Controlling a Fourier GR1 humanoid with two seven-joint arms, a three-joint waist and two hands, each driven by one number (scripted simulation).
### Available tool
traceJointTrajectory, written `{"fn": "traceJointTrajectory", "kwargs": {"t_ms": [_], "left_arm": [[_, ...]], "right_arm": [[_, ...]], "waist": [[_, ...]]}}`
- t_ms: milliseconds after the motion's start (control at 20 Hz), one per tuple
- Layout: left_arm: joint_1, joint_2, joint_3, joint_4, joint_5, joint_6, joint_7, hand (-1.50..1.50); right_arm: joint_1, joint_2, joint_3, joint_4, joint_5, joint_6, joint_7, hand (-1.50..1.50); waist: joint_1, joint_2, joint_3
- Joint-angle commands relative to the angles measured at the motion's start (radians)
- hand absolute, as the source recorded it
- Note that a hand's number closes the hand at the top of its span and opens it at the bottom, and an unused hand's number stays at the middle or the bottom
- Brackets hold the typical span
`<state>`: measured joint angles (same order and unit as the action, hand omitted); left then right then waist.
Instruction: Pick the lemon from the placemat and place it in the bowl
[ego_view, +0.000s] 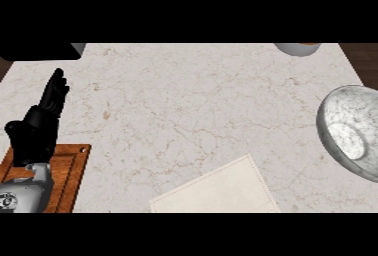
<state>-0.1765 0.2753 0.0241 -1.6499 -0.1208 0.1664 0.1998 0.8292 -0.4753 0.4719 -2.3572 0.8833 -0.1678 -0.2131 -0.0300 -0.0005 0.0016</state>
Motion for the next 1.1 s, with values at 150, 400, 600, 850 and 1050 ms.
{"fn": "traceJointTrajectory", "kwargs": {"t_ms": [150, 400, 600, 850, 1050], "left_arm": [[-0.015, -0.006, -0.012, 0.021, 0.005, -0.019, -0.021, 0.0], [-0.003, -0.02, -0.032, -0.004, -0.005, -0.015, -0.031, 0.0], [-0.043, -0.018, -0.026, 0.0, 0.008, -0.03, -0.009, 0.0], [-0.04, -0.024, -0.026, 0.041, -0.006, -0.027, -0.03, 0.0], [-0.029, -0.045, -0.026, 0.08, -0.017, -0.014, -0.086, 0.0]], "right_arm": [[-0.076, 0.072, -0.177, -0.096, -0.352, 0.039, 0.047, 1.5], [-0.263, 0.105, -0.346, -0.001, -0.515, 0.091, 0.089, 1.5], [-0.513, 0.017, -0.637, 0.258, -0.66, 0.111, 0.06, 1.5], [-0.727, -0.102, -0.768, 0.627, -0.604, 0.09, -0.059, 1.5], [-0.91, -0.165, -0.755, 0.913, -0.542, 0.088, -0.147, 1.5]], "waist": [[0.033, 0.014, 0.002], [0.063, 0.015, 0.002], [0.061, 0.009, 0.001], [0.066, 0.01, 0.0], [0.065, 0.011, 0.0]]}}
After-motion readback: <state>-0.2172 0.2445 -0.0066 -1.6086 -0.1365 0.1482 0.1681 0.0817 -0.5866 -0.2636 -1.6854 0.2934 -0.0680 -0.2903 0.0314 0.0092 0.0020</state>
